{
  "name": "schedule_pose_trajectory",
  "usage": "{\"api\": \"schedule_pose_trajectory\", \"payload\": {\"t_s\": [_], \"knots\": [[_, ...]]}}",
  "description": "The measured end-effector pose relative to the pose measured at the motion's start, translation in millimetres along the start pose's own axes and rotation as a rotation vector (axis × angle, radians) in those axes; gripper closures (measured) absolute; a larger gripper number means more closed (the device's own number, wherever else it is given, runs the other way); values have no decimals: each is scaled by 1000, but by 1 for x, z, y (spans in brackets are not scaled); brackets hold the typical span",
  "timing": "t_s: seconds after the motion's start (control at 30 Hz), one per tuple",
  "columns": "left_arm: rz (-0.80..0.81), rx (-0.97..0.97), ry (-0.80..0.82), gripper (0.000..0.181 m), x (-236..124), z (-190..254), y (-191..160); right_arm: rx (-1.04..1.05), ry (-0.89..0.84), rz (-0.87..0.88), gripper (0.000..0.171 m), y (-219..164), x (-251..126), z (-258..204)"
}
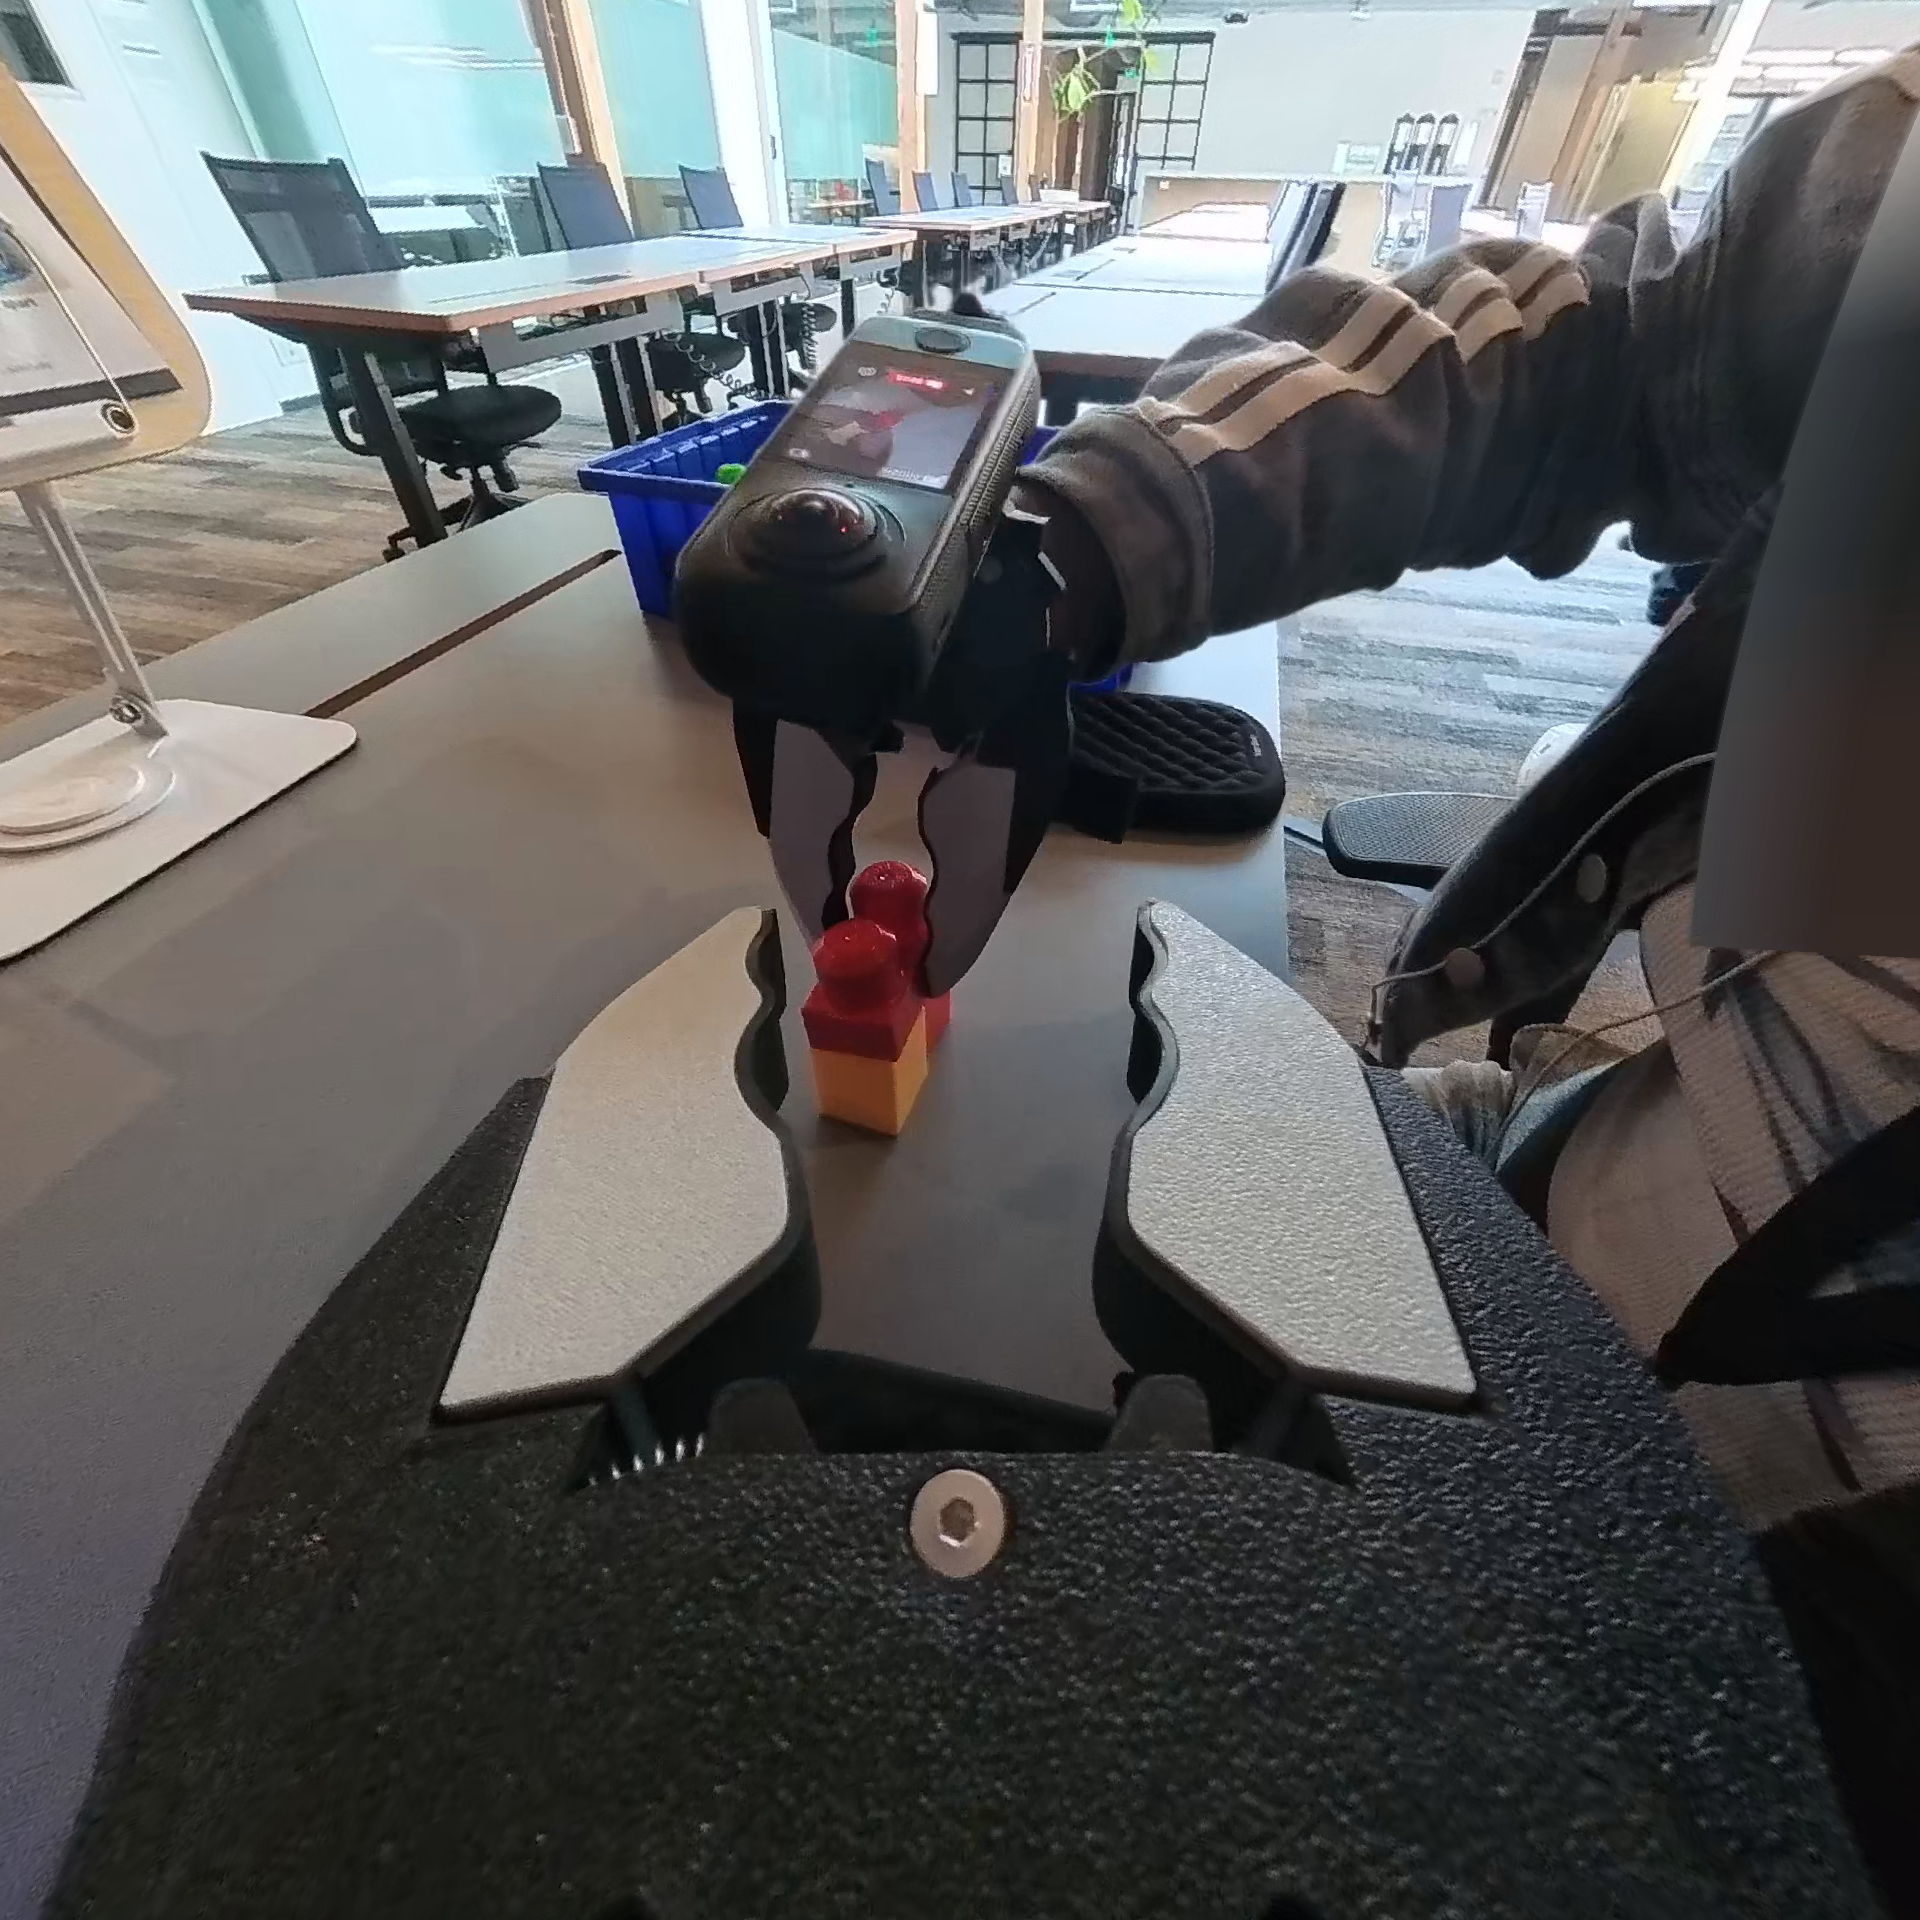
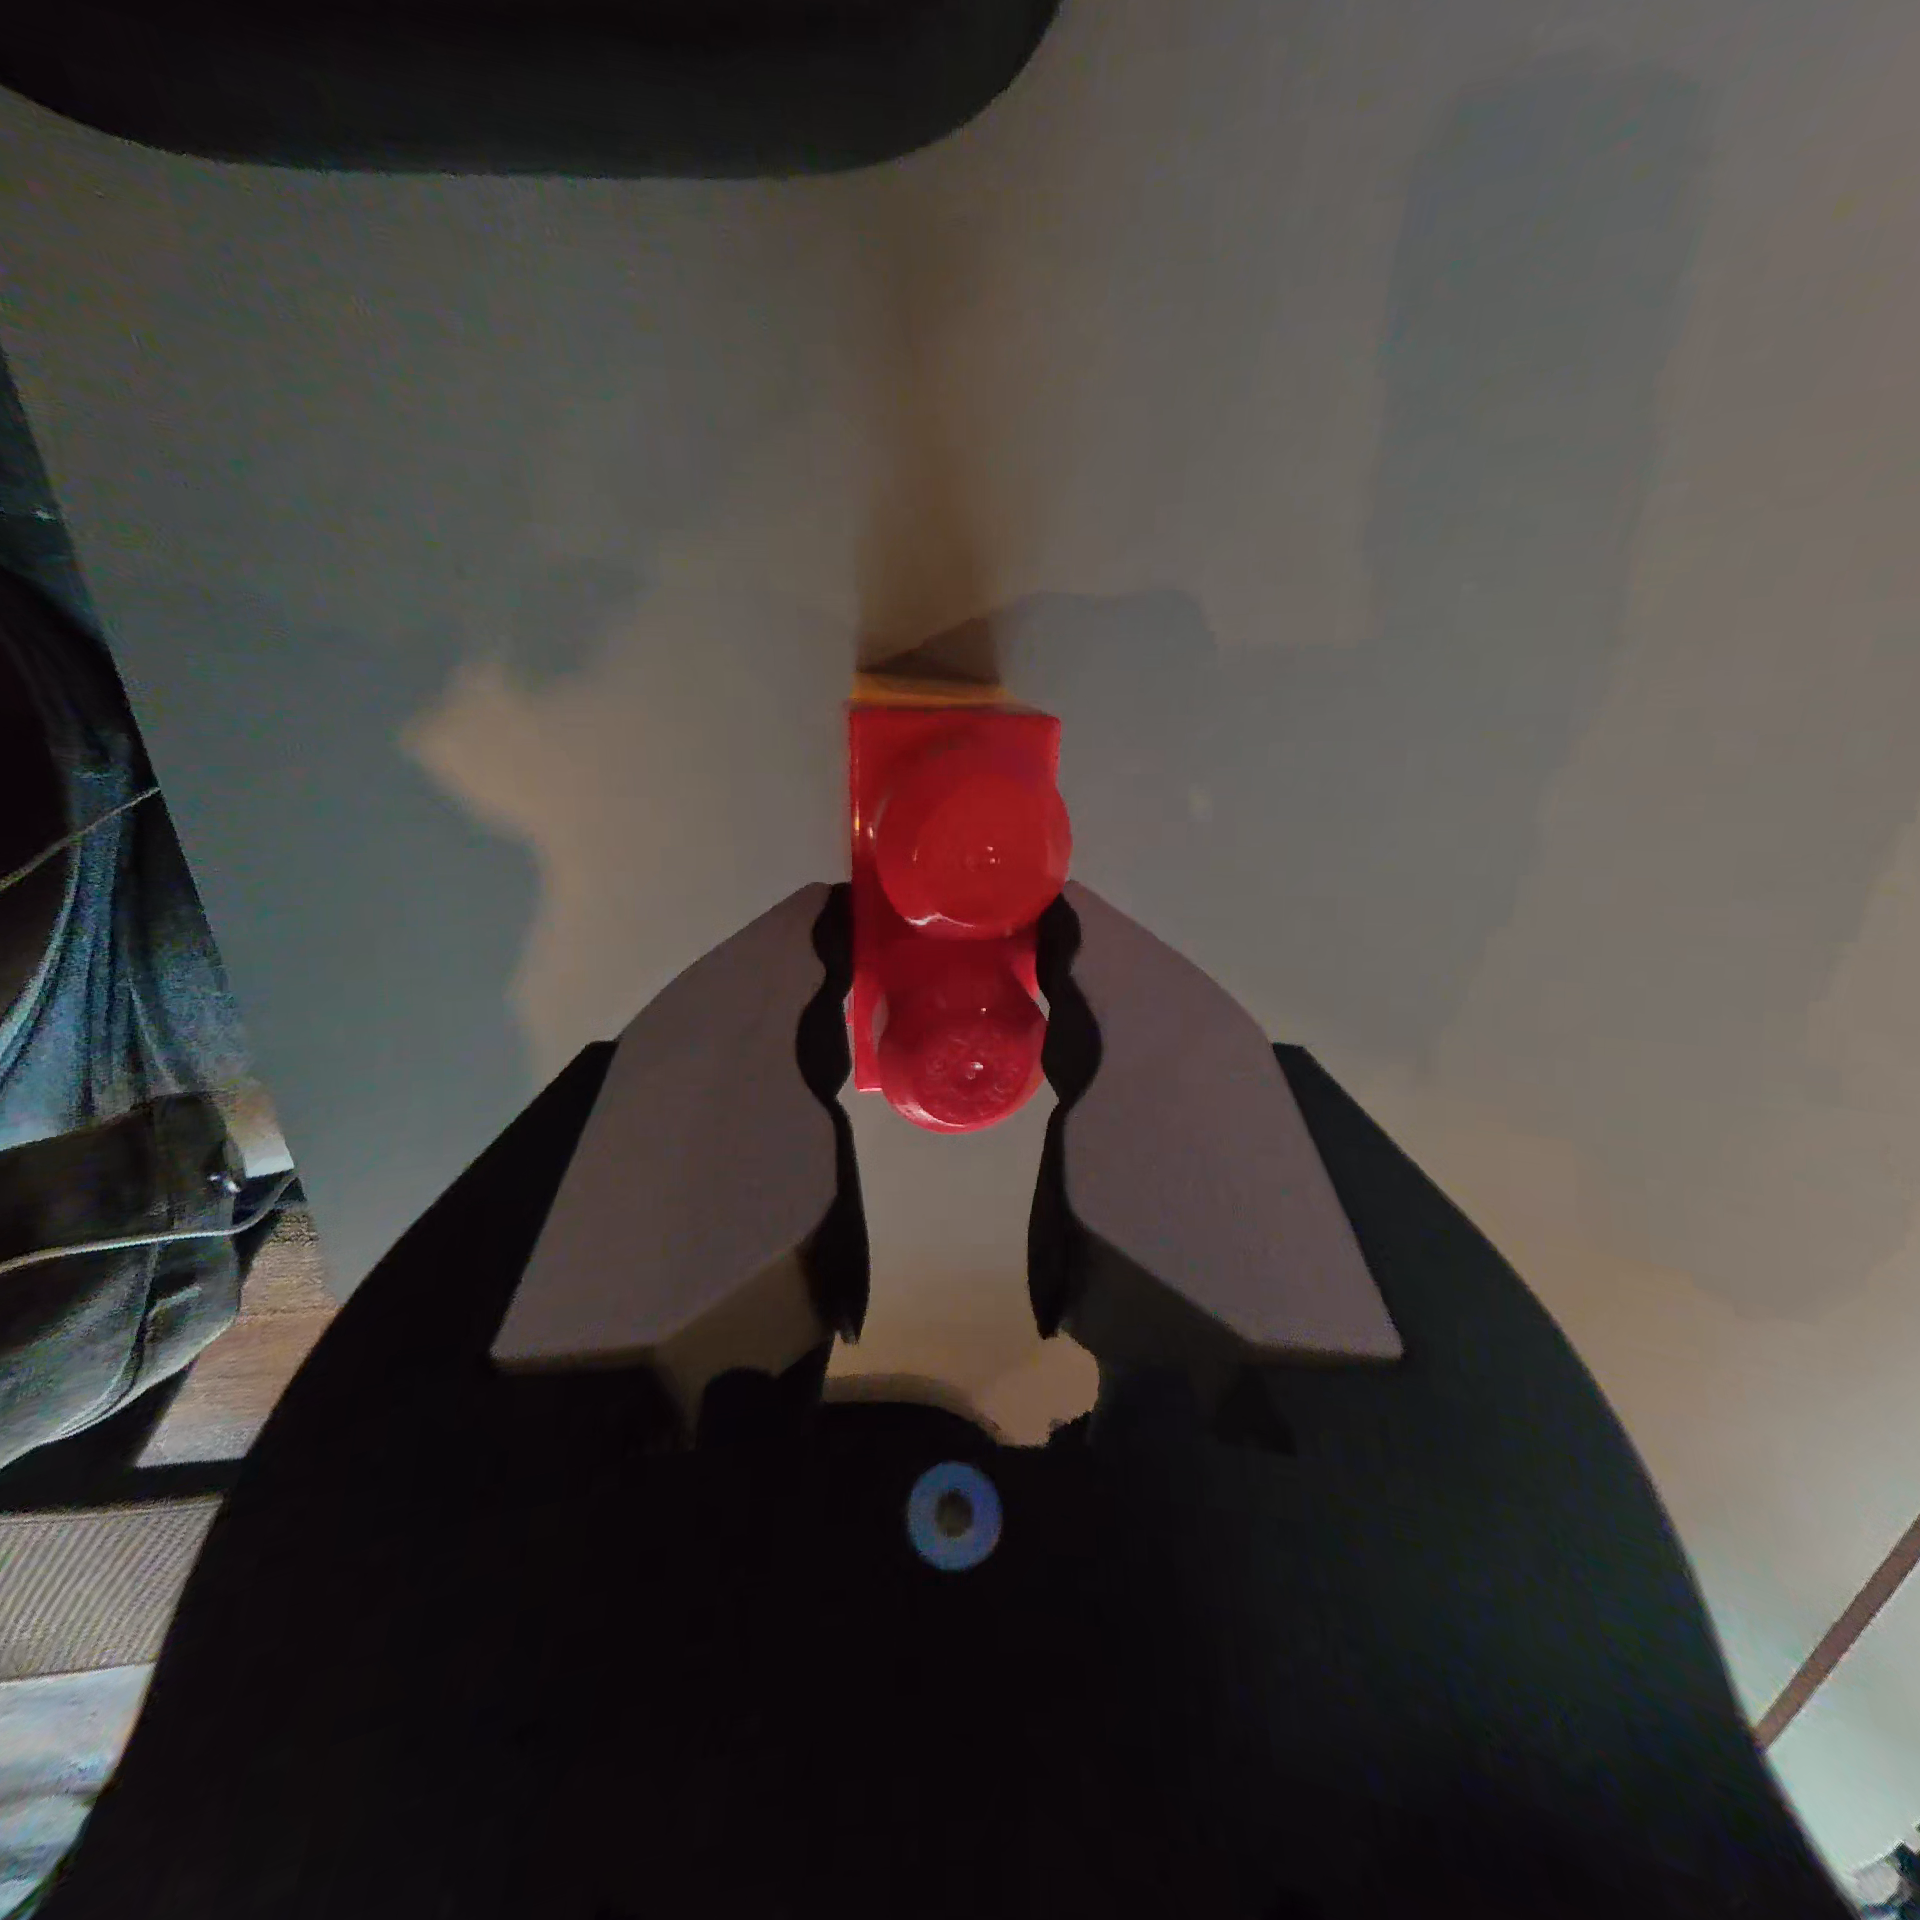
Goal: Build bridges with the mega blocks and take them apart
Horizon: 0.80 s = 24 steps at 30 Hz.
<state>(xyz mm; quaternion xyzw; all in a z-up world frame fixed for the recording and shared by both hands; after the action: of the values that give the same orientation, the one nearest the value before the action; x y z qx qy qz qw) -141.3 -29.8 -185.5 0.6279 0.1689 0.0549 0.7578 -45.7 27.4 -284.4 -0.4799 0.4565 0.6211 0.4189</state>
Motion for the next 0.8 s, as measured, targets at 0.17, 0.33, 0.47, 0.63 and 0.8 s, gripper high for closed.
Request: {"api": "schedule_pose_trajectory", "payload": {"t_s": [0.17, 0.33, 0.47, 0.63, 0.8], "knots": [[17, -13, -4, 118, -1, -2, 1, 20, 6, -14, 137, 0, 1, 0], [33, -25, -8, 119, -3, -4, 1, 5, 27, -72, 136, 0, 1, 0], [36, -35, -18, 119, -2, -4, 0, 2, 24, -115, 136, 0, 2, 0], [24, -39, -19, 119, -1, -5, -3, 12, 22, -114, 136, 0, 3, 0], [5, -29, 21, 113, -1, -7, -3, 17, 7, -100, 136, 0, 3, 0]]}}
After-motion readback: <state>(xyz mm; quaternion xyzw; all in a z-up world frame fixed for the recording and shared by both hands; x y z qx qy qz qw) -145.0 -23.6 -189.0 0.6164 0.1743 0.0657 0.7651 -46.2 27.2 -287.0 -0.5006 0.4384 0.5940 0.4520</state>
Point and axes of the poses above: each gripper's, where its closed fingertips meet, x out along the fingers, y out of its top, z = x × y across the jaws, the point moved 2 cm from there along -x, back along the fingers, and after that the axes turned 8 degrees about -x, right-handed, at the moved point
